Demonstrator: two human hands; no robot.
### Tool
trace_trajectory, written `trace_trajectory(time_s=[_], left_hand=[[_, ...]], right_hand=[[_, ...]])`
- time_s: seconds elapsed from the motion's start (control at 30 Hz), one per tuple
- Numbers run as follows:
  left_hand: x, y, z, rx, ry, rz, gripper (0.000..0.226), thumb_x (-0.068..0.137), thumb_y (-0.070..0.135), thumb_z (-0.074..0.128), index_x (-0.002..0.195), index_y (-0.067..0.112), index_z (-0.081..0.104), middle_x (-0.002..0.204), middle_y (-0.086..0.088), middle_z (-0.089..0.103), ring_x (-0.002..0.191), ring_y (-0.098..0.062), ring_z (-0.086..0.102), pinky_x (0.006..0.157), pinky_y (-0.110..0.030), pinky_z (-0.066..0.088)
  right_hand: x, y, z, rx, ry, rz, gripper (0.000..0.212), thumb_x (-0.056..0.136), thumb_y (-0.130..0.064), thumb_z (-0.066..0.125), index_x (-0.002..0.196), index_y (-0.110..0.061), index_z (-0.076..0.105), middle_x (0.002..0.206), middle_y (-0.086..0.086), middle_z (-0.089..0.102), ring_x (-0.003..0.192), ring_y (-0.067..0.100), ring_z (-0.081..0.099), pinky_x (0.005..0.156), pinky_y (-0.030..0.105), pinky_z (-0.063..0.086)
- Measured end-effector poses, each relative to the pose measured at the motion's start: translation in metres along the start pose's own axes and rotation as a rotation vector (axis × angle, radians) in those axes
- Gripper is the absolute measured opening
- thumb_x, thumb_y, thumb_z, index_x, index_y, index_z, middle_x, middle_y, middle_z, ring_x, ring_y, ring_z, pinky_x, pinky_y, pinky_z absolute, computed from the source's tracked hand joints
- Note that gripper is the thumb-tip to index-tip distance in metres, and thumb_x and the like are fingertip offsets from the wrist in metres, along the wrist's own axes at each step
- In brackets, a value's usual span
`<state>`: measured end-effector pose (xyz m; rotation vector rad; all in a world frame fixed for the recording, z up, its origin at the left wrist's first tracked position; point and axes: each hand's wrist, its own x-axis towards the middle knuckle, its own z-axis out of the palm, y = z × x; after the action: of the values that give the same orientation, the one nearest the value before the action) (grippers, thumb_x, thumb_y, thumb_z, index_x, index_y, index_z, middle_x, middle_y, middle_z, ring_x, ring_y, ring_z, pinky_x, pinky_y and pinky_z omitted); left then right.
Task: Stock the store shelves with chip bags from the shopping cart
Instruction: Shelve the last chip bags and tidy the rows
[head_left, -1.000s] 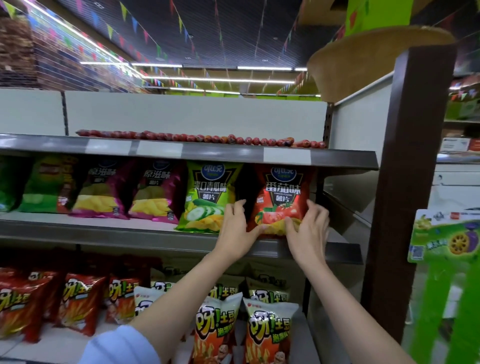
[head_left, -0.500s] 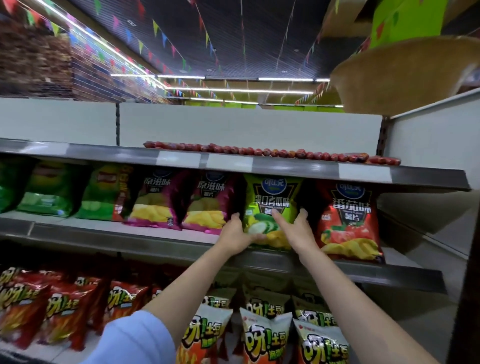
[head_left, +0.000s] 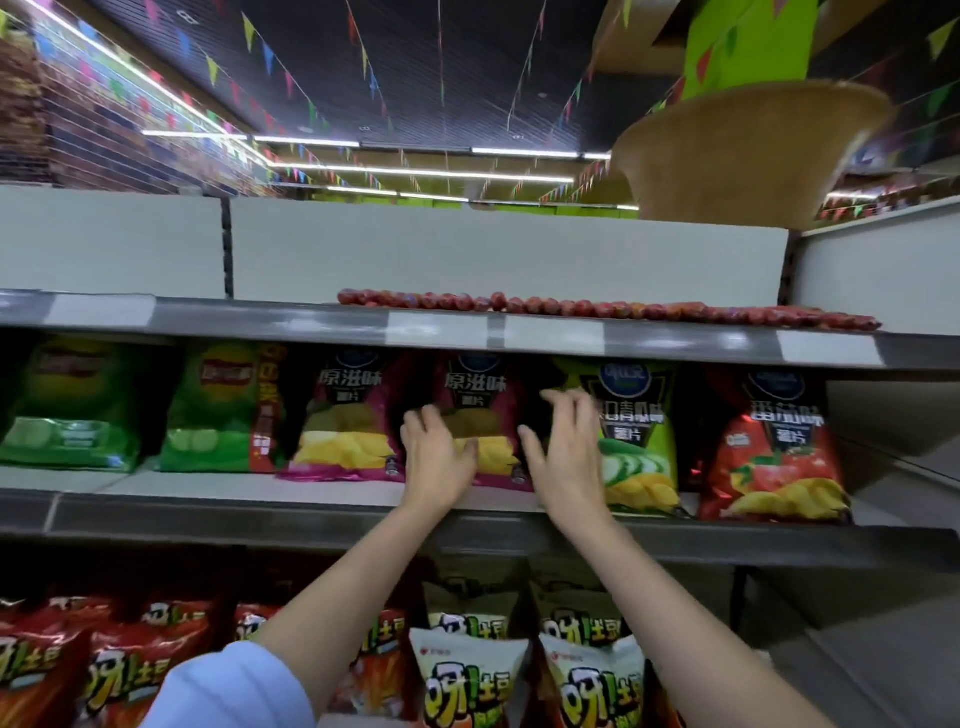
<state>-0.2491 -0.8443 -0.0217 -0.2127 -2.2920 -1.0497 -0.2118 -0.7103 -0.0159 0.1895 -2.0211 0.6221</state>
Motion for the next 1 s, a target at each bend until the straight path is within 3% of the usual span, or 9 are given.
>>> trace_trajectory(time_s=[0.1,0.23,0.5,0.6,0.73,0.87,0.93,1.0], left_hand=[[0.011,-0.021,-0.008,-0.008,-0.136,-0.097,0.060,0.095,0.021,0.055,0.139,-0.008,0.026,0.139,-0.025,0.033,0.130,-0.038,0.035,0.102,-0.032,0.028],[0.018,-0.032,-0.005,-0.003,-0.291,-0.160,0.064,0.097,0.027,0.054,0.144,-0.004,0.023,0.143,-0.024,0.039,0.133,-0.036,0.038,0.102,-0.033,0.033],[0.021,-0.038,0.000,-0.010,-0.264,-0.127,0.056,0.094,0.018,0.057,0.140,0.000,0.031,0.140,-0.020,0.043,0.131,-0.034,0.040,0.102,-0.032,0.034],[0.015,-0.036,-0.004,-0.034,-0.209,-0.072,0.049,0.092,0.012,0.058,0.134,-0.001,0.038,0.133,-0.021,0.046,0.125,-0.035,0.044,0.102,-0.034,0.037],[0.005,-0.039,-0.021,-0.170,-0.021,0.035,0.034,0.090,0.003,0.056,0.123,0.003,0.050,0.120,-0.013,0.045,0.114,-0.029,0.052,0.100,-0.039,0.044],[0.010,-0.062,-0.063,-0.111,0.251,0.020,0.034,0.088,0.001,0.059,0.120,0.004,0.051,0.125,-0.014,0.039,0.116,-0.028,0.047,0.104,-0.032,0.036],[0.018,-0.080,-0.087,-0.069,0.261,-0.047,0.040,0.088,0.006,0.061,0.125,0.002,0.047,0.130,-0.017,0.037,0.122,-0.031,0.042,0.105,-0.030,0.029],[0.028,-0.100,-0.105,-0.051,0.160,-0.132,0.049,0.090,0.012,0.063,0.132,0.001,0.041,0.134,-0.020,0.036,0.126,-0.035,0.041,0.105,-0.033,0.029]], right_hand=[[0.004,-0.015,0.029,0.078,-0.243,0.236,0.059,0.096,-0.027,0.057,0.139,0.005,0.034,0.136,0.023,0.038,0.129,0.036,0.036,0.104,0.036,0.030],[0.011,-0.015,0.052,0.092,-0.414,0.514,0.074,0.097,-0.042,0.050,0.142,0.009,0.022,0.142,0.029,0.034,0.132,0.041,0.036,0.104,0.041,0.034],[0.022,-0.009,0.067,0.021,-0.459,0.644,0.051,0.103,-0.022,0.040,0.142,0.006,0.024,0.145,0.025,0.032,0.132,0.040,0.037,0.108,0.047,0.034],[0.017,-0.011,0.064,-0.051,-0.438,0.549,0.043,0.099,-0.006,0.041,0.137,0.009,0.029,0.140,0.026,0.034,0.130,0.039,0.037,0.106,0.047,0.036],[0.001,-0.026,0.066,-0.072,-0.220,0.163,0.042,0.088,0.006,0.052,0.127,0.015,0.043,0.127,0.033,0.042,0.117,0.046,0.044,0.102,0.050,0.039],[0.000,-0.064,0.074,0.057,-0.273,0.008,0.048,0.094,-0.006,0.053,0.138,0.004,0.038,0.134,0.021,0.038,0.124,0.034,0.040,0.102,0.036,0.033],[0.002,-0.084,0.085,0.143,-0.331,0.014,0.049,0.098,-0.014,0.050,0.143,-0.001,0.034,0.138,0.018,0.037,0.129,0.031,0.038,0.103,0.030,0.030],[0.005,-0.103,0.098,0.200,-0.401,0.126,0.052,0.101,-0.024,0.046,0.146,-0.002,0.029,0.143,0.019,0.037,0.134,0.031,0.036,0.105,0.032,0.029]])
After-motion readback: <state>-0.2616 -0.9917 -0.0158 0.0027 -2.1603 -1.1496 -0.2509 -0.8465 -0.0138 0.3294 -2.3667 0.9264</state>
